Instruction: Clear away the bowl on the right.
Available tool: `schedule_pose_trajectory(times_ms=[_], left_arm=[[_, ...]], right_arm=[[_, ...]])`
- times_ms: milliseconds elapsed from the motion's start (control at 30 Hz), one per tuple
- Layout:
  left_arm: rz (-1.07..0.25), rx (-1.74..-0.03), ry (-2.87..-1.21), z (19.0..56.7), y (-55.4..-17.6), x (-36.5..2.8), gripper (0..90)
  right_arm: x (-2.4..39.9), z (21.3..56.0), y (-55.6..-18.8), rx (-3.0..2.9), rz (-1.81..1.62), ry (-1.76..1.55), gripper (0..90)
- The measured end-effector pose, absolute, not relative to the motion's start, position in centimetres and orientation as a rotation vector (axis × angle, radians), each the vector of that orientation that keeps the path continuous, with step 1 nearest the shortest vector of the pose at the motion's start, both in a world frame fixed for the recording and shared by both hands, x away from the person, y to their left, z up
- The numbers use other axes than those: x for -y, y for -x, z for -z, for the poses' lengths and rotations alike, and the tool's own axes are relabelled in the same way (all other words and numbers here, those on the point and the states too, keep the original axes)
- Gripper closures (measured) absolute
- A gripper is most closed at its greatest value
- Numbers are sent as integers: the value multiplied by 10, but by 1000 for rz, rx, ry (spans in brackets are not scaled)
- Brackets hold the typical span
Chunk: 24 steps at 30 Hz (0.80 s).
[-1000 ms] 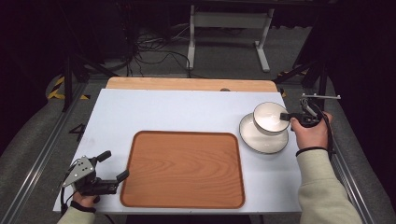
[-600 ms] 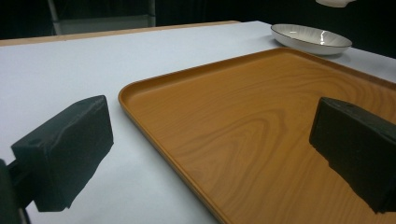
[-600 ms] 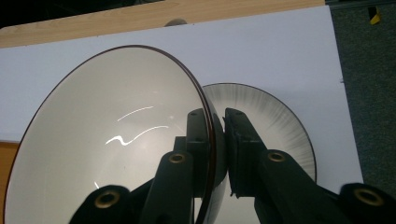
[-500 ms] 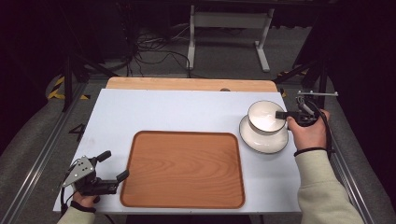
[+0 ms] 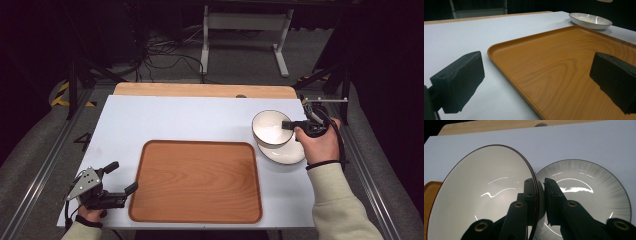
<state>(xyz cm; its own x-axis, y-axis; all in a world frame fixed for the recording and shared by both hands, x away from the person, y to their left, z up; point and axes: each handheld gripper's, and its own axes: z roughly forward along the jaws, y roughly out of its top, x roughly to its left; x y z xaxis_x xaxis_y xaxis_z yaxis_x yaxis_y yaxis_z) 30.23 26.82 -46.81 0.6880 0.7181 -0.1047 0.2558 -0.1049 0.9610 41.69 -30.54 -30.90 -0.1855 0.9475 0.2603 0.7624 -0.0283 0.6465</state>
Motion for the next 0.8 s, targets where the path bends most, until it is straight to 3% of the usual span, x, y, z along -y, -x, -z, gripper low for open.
schedule_pose_trajectory(times_ms=[800], left_arm=[[-469, -796, -1676, 468, -302, -268, 3]], right_arm=[[233, 295, -401, -2177, -1122, -1748, 801]])
